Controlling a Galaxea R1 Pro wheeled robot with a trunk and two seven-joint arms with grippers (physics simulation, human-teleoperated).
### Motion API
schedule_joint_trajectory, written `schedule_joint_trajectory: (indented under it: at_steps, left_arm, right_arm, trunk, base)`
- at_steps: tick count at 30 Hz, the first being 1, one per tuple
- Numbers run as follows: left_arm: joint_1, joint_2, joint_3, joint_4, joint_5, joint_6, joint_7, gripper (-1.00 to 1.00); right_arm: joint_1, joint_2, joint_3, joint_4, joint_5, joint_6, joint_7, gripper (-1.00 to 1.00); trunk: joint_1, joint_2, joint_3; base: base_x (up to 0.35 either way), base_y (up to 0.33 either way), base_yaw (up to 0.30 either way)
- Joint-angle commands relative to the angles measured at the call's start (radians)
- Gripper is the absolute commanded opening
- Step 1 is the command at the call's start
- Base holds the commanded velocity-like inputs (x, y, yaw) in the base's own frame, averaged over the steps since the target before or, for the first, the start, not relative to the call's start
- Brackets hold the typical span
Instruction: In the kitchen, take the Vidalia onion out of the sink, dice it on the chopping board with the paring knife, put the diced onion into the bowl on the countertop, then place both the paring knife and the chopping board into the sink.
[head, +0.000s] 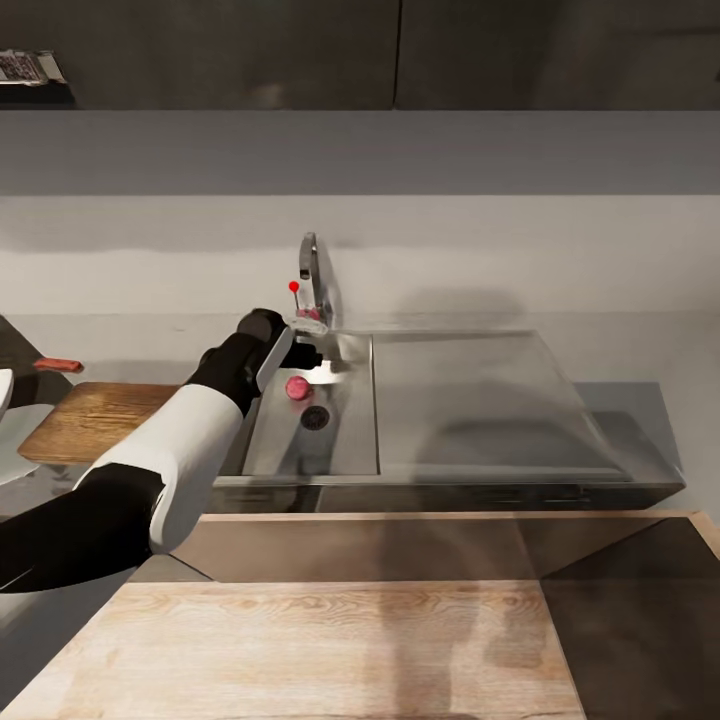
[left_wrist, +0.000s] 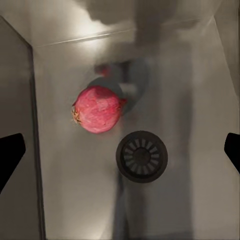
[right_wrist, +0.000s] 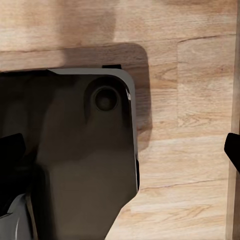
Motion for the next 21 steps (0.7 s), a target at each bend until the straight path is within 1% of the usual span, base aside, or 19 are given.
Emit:
schedule_joint_trajectory:
  at_steps: [1,12,17,19,21]
  left_arm:
    - [0.0,0.0,-0.004,0.0,0.007,0.001,0.008,1.0]
    - [0.002,0.001,0.001,0.034,0.014,-0.013,0.008,1.0]
    - [0.002,0.002,0.037,0.048,0.015,-0.014,0.011,1.0]
    - [0.002,0.001,0.064,0.054,0.015,-0.02,0.033,1.0]
    - [0.002,0.001,0.079,0.068,0.017,-0.052,0.066,1.0]
  right_arm:
    - [0.0,0.001,-0.009,0.0,0.004,-0.003,0.007,1.0]
    - [0.0,0.001,-0.009,0.0,0.004,-0.003,0.006,1.0]
    - [0.0,0.001,-0.009,0.0,0.004,-0.003,0.007,1.0]
    - [0.0,0.001,-0.009,-0.001,0.004,-0.003,0.006,1.0]
    - [0.0,0.001,-0.009,-0.001,0.004,-0.003,0.007,1.0]
  trunk:
    - [0.001,-0.002,-0.002]
    - [0.001,-0.002,-0.002]
    - [0.001,-0.002,-0.002]
    - [0.001,-0.002,-0.002]
    - [0.001,-0.002,-0.002]
  base:
    - [0.0,0.0,0.0]
    - [0.0,0.0,0.0]
    - [0.0,0.0,0.0]
    - [0.0,0.0,0.0]
    - [0.0,0.0,0.0]
